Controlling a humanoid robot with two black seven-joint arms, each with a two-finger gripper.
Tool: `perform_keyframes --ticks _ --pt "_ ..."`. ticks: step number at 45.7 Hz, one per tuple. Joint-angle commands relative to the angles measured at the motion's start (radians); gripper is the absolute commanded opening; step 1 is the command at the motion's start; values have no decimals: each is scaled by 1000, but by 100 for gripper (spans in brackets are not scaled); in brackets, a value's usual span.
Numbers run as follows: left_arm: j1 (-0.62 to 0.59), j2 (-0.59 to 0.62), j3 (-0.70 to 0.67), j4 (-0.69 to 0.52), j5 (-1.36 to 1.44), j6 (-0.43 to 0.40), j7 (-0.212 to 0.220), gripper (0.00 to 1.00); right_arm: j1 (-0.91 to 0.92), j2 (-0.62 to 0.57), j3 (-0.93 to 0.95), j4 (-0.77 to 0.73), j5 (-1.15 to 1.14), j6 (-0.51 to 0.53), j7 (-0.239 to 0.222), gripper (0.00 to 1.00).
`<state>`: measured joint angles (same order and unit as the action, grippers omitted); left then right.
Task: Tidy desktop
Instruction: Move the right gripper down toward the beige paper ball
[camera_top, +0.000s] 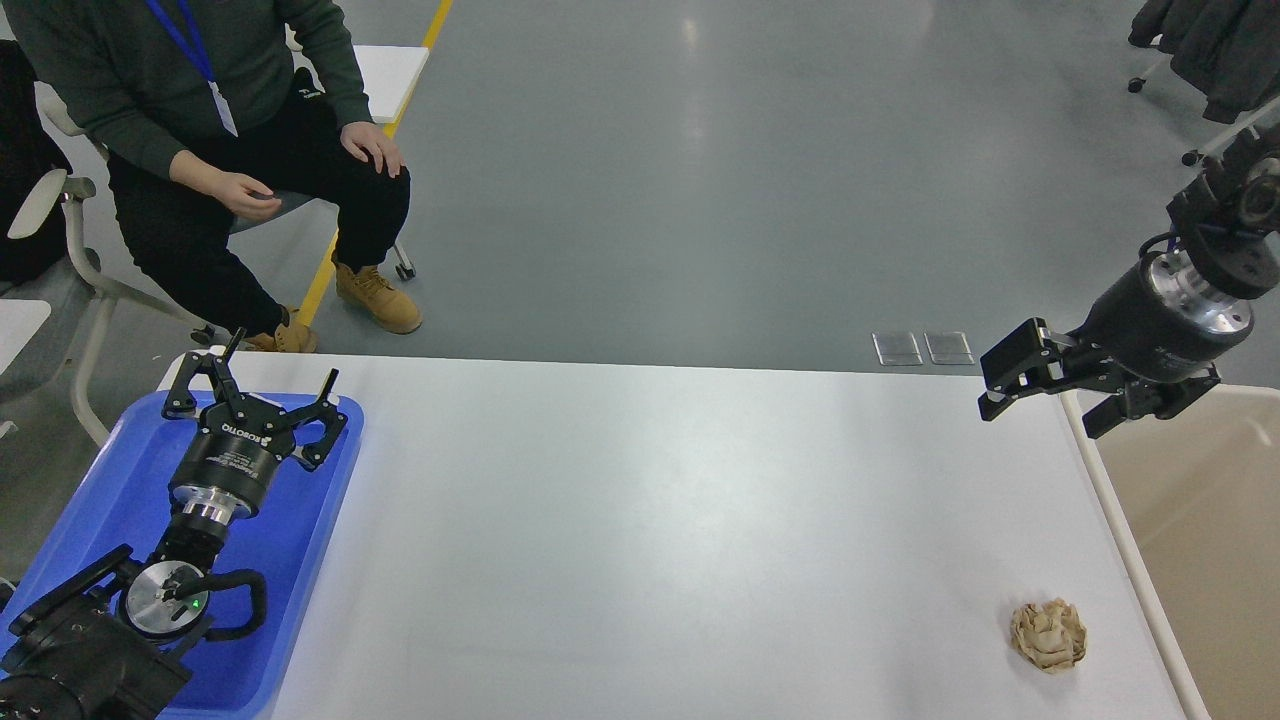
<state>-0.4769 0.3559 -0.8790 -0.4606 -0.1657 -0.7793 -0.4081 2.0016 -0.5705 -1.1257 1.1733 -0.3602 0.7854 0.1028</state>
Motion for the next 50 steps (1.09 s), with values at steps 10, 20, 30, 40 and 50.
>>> perform_keyframes --ticks 10,20,30,40,50 --pt "0 0 0 0 0 0 0 99 -3 0 0 3 0 0 0 100" --pt "0 0 0 0 0 0 0 99 -4 0 1 -6 -2 0 0 99" --pt "0 0 0 0 0 0 0 99 2 -2 3 -9 -2 0 0 100" --pt "0 0 0 0 0 0 0 99 -1 -5 12 -11 7 0 0 99" --pt "0 0 0 0 0 0 0 99 -29 -12 17 -58 7 0 0 99"
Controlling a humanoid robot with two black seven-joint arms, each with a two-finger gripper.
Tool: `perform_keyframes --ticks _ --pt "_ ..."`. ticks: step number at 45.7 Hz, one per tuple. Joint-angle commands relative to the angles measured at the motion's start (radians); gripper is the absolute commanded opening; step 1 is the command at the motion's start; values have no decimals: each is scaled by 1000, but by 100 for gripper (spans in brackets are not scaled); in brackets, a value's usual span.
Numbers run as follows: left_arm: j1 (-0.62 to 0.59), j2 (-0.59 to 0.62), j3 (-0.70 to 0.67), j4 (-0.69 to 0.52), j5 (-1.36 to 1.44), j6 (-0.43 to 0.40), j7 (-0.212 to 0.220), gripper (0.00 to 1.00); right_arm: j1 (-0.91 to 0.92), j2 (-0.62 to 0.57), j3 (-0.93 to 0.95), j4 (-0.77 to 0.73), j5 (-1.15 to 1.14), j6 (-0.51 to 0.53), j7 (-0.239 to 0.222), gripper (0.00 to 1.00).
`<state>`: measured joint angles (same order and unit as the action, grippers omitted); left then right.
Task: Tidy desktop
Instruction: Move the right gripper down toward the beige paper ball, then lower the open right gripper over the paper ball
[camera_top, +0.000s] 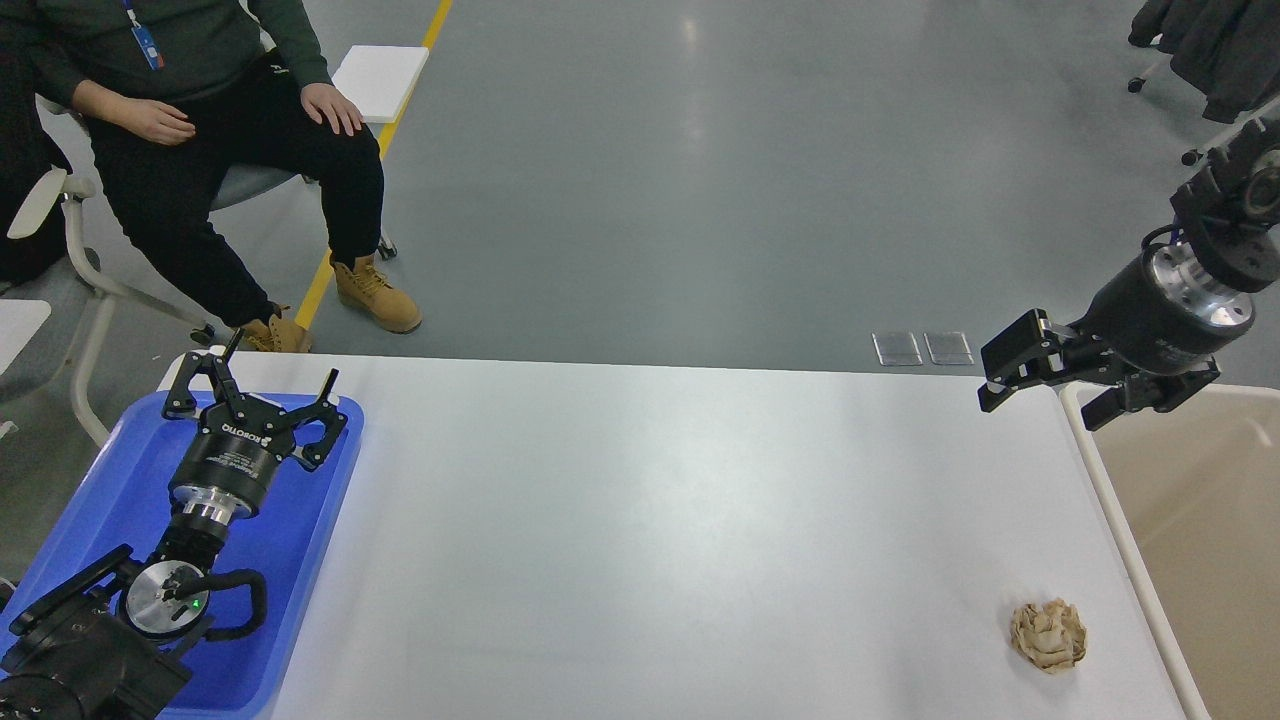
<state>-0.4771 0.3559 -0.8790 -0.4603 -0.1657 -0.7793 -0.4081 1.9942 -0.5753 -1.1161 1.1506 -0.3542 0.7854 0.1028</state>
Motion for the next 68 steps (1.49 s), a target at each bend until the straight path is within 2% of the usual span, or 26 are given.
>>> perform_keyframes --ticks 1,18,36,51,60,68 --pt "0 0 0 0 0 0 -1 99 -29 -14 12 -35 -3 0 0 99" --pt "0 0 0 0 0 0 -1 99 -144 -40 44 -138 -8 0 0 100" --pt "0 -2 0 -1 0 0 0 99 -94 -149 -13 -131 12 0 2 100" --pt "0 0 0 -1 0 0 0 99 -199 -202 -14 -117 -41 0 2 100" --pt "0 -2 0 -1 0 0 0 99 -287 -199 30 -37 -298 -201 5 100" --pt "0 -2 0 -1 0 0 0 99 -396 -158 156 11 -394 -279 5 100"
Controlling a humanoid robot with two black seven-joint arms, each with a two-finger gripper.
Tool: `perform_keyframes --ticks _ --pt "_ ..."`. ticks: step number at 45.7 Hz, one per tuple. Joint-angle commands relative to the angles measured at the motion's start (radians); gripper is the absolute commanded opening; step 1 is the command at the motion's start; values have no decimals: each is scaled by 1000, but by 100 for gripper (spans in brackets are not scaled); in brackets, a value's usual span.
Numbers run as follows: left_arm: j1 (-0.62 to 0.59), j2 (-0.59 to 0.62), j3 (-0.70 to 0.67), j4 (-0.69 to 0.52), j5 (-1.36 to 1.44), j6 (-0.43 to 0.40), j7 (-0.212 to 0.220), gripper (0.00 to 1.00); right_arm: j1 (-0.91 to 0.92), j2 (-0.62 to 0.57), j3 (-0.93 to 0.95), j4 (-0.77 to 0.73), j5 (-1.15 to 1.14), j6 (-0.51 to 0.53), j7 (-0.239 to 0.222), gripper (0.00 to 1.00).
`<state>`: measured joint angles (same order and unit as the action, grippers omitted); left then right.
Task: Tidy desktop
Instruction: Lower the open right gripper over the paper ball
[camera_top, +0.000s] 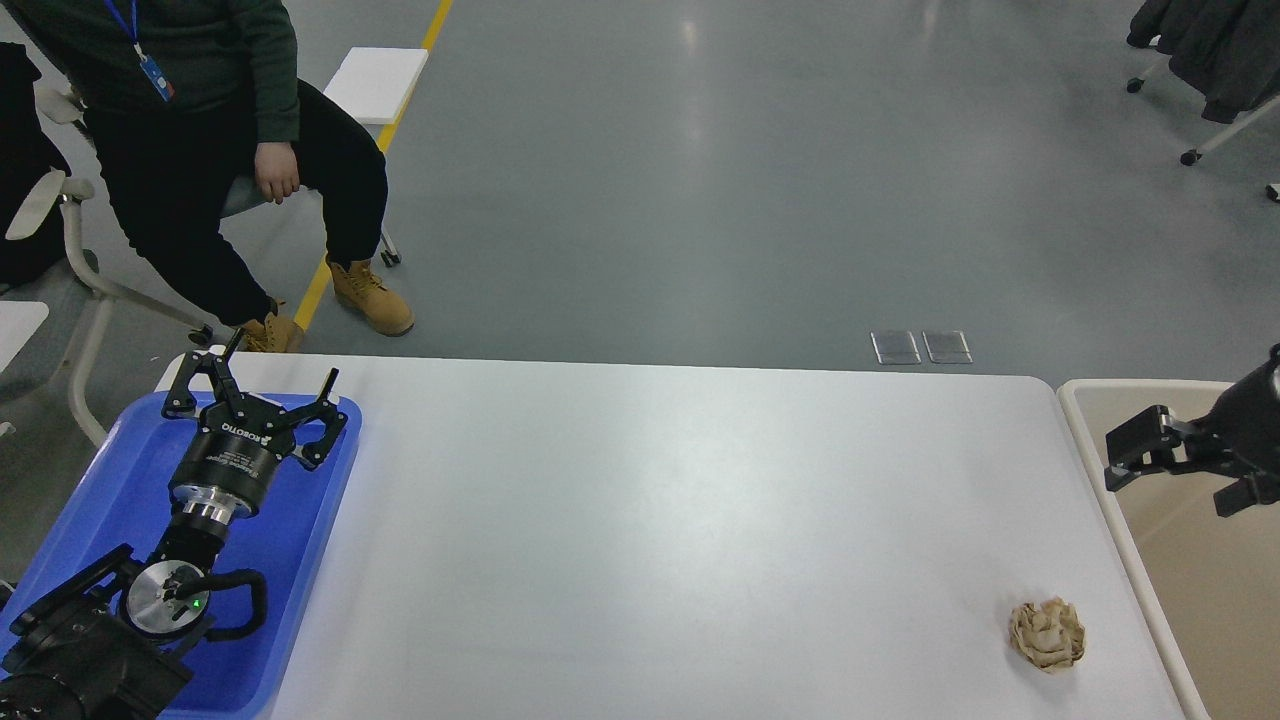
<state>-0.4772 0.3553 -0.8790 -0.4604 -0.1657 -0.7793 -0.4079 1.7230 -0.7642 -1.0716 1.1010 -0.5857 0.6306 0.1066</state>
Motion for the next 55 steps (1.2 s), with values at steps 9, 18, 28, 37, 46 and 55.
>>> perform_keyframes --ticks 9,18,28,37,46,55 --pt "0 1 0 0 0 0 0 99 -226 114 130 62 -215 -229 1 100" --pt "0 -1 0 0 0 0 0 99 -347 148 162 53 -215 -299 1 100" --pt "0 -1 0 -1 0 0 0 99 -388 138 167 48 -217 -307 1 100" --pt "0 -1 0 -1 0 0 0 99 -407 134 168 31 -215 -330 1 100" --pt "0 -1 0 0 0 0 0 99 -441 135 168 7 -214 -357 1 100" --pt "0 -1 0 0 0 0 0 99 -464 135 168 -15 -214 -373 1 100"
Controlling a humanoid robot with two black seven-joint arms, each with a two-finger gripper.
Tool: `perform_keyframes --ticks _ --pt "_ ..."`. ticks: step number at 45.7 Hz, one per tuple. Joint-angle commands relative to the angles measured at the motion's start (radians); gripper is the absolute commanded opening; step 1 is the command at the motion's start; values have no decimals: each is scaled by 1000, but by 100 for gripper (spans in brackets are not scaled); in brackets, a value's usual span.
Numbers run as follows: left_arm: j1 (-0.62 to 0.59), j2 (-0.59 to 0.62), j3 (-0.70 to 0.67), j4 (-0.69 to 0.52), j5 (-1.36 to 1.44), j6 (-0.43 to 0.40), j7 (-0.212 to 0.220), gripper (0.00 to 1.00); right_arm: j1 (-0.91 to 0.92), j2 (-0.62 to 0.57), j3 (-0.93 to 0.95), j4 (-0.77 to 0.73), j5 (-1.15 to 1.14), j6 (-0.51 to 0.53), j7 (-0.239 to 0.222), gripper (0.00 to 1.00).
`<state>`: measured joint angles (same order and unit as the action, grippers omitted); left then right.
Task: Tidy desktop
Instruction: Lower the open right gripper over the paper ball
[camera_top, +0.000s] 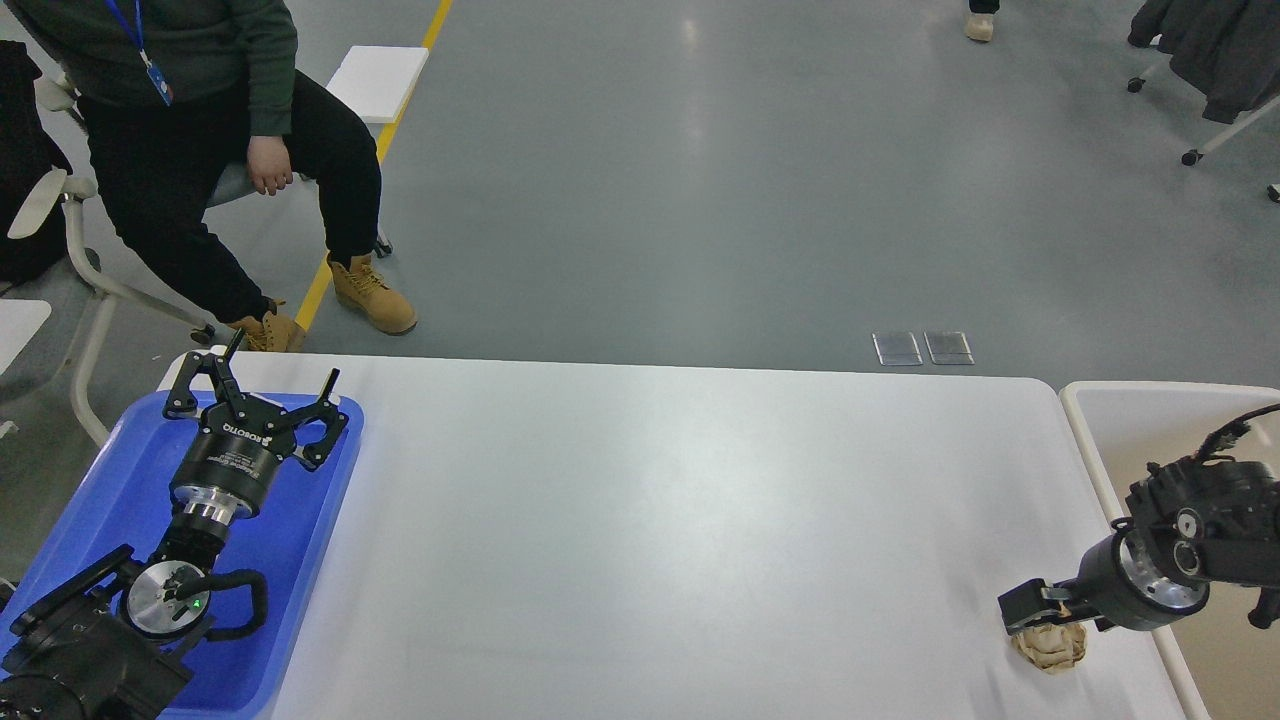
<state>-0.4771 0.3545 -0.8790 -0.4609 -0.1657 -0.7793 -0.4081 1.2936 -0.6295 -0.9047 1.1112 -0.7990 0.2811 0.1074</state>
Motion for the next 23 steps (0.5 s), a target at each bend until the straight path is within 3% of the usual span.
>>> perform_keyframes --ticks 1,23 --pt "0 0 0 1 0 0 0 99 -34 1 1 -28 0 -25 0 100" --pt "0 1 0 1 0 0 -1 99 -149 10 64 -114 1 -88 0 100"
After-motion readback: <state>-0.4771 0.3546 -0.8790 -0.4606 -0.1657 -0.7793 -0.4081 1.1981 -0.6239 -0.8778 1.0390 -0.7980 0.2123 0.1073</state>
